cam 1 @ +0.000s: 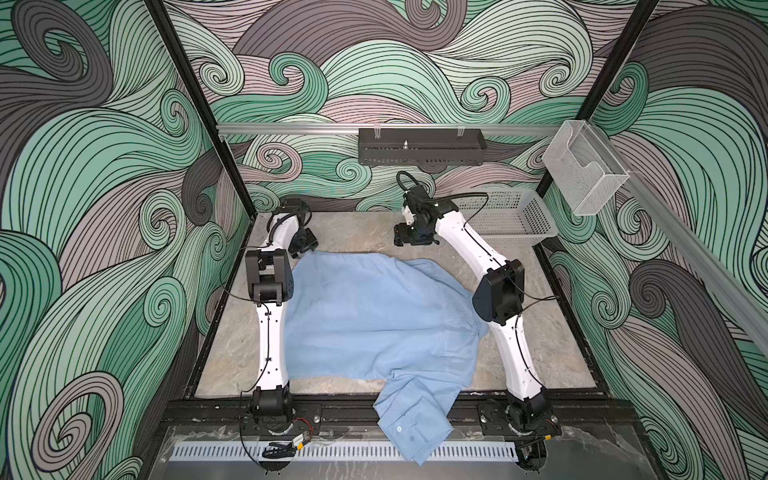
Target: Fold and stack the long sleeve shirts
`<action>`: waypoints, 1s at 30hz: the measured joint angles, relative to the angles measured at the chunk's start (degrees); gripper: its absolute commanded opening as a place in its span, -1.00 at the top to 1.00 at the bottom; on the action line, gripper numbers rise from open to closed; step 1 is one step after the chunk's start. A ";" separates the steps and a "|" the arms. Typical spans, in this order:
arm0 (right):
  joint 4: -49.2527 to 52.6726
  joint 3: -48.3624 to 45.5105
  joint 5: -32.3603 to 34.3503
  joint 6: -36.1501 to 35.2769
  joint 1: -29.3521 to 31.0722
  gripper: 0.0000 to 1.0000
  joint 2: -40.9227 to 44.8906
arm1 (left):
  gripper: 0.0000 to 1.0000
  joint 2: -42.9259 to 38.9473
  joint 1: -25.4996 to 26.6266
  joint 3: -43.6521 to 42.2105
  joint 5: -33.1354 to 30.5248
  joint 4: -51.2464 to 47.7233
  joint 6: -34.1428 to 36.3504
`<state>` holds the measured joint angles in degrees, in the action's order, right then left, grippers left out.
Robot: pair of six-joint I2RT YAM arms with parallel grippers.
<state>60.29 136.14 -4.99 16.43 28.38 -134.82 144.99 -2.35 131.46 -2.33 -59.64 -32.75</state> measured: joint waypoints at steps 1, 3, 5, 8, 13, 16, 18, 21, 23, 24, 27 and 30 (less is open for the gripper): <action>-0.02 0.02 0.00 0.00 0.00 -0.46 0.00 | 0.05 0.00 0.00 0.00 0.02 -0.15 -0.02; -0.02 0.00 0.00 0.00 0.00 -0.46 0.00 | 0.30 0.00 0.02 -0.20 0.11 -0.33 -0.02; 0.00 0.00 0.00 0.02 0.00 -0.46 0.00 | 0.56 -0.11 0.02 -0.96 0.09 -0.28 -0.02; -0.02 -0.02 0.00 0.02 0.00 -0.46 0.00 | 0.91 -0.72 0.00 -2.12 0.02 -0.15 0.11; -0.04 -1.49 0.02 0.02 0.00 -0.46 0.13 | 1.00 -1.44 0.00 -2.80 -0.11 -0.48 -0.28; 0.07 -2.40 0.04 0.02 0.00 -0.46 0.22 | 1.00 -6.62 0.20 -9.84 0.57 1.33 -0.28; 0.15 -2.69 0.07 0.02 0.00 -0.47 0.24 | 1.00 -13.68 0.37 -17.94 1.79 2.91 -0.24; 0.20 -2.73 0.28 0.04 0.00 -0.47 0.24 | 1.00 -29.18 2.29 -31.45 3.48 5.79 -0.46; 0.17 -2.73 0.48 0.04 0.00 -0.47 0.24 | 1.00 -40.44 5.22 -40.54 4.44 8.55 -1.27; 0.22 -2.73 0.50 0.04 0.00 -0.47 0.24 | 1.00 -46.16 7.17 -45.29 4.98 9.62 -1.73; 0.33 -2.73 0.90 -0.68 0.31 -0.48 0.24 | 1.00 -59.98 13.05 -57.79 6.91 11.28 -3.06; 0.37 -2.73 2.05 -2.84 1.03 -0.48 0.24 | 1.00 -70.07 15.76 -69.64 7.72 11.13 -4.59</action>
<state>60.66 133.40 -2.94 13.58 29.41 -134.58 74.91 13.41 61.82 5.39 -48.51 -37.34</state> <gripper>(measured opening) 0.738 0.048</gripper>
